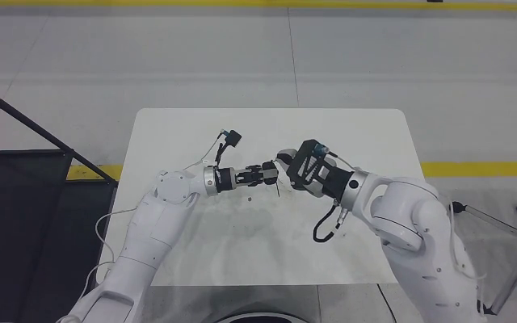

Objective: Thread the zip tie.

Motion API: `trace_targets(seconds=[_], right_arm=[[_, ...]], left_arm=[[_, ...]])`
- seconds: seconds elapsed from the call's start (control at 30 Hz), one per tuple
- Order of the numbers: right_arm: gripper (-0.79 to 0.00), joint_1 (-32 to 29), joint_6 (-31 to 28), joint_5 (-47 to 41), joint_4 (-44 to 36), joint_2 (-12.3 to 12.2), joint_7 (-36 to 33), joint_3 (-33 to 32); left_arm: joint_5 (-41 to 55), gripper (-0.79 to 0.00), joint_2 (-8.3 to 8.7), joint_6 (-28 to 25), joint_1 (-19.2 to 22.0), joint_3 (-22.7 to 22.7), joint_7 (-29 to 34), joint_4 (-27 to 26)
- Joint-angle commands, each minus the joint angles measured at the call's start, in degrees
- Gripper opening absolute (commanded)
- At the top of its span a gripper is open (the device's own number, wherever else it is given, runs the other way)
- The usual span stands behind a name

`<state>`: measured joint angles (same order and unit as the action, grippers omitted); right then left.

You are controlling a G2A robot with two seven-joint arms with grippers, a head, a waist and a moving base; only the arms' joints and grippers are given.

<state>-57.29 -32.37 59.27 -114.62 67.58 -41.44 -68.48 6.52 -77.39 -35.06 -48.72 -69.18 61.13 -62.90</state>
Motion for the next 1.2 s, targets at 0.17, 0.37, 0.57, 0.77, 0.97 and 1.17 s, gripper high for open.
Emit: trace_targets(seconds=[0.17,0.37,0.57,0.77,0.97,1.17], right_arm=[[-0.785,0.16,-0.06,-0.25,0.43,-0.20,-0.25,0.49],[-0.785,0.34,0.29,-0.21,0.48,-0.34,-0.23,0.76],[-0.785,0.53,0.60,0.03,0.45,-0.49,-0.10,0.95],[-0.785,0.78,0.86,-0.02,0.77,-0.61,-0.26,1.34],[-0.785,1.06,1.30,0.27,1.08,-0.72,-0.29,1.62],[-0.785,1.26,2.46,3.33,0.41,-0.79,-0.32,2.40]], left_arm=[[0.00,-0.785,0.00,0.00,0.00,0.00,0.00,0.00],[0.00,-0.785,0.00,0.00,0.00,0.00,0.00,0.00],[0.00,-0.785,0.00,0.00,0.00,0.00,0.00,0.00],[0.00,-0.785,0.00,0.00,0.00,0.00,0.00,0.00],[0.00,-0.785,0.00,0.00,0.00,0.00,0.00,0.00],[0.00,-0.785,0.00,0.00,0.00,0.00,0.00,0.00]])
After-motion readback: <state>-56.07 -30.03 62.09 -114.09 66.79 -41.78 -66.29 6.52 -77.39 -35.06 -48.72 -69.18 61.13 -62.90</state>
